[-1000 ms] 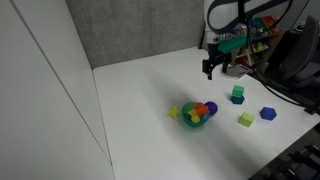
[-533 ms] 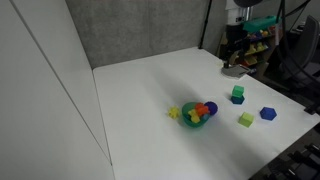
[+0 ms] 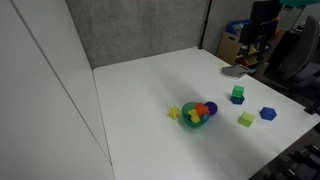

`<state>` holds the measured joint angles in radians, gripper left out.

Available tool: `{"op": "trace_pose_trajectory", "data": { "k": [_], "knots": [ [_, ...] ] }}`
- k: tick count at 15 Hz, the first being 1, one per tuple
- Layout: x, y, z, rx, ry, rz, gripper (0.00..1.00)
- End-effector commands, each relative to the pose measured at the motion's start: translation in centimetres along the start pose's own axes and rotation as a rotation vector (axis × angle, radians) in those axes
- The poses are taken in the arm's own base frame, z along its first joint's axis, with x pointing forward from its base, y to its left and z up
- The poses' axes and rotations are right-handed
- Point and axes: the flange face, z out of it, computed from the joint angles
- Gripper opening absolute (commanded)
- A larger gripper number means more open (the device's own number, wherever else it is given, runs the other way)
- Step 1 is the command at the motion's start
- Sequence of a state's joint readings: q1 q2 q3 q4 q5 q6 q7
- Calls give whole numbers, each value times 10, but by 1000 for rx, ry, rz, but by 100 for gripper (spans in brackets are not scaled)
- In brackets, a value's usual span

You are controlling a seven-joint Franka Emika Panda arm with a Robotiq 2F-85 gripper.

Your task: Put the orange object in the bowl

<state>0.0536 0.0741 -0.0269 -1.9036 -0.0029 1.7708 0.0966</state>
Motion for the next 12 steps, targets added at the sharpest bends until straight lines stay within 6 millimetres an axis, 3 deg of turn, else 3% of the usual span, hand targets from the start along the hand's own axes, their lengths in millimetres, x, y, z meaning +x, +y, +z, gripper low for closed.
{"op": "trace_pose_trajectory", "data": {
  "k": [1,6,10,12],
  "knots": [
    [-41,16,-36,54,73,2,100],
    [-71,26,-77,55,177,7,100],
    [-84,29,-83,69,183,7,100],
    [-77,24,-84,47,173,27,100]
  ]
}}
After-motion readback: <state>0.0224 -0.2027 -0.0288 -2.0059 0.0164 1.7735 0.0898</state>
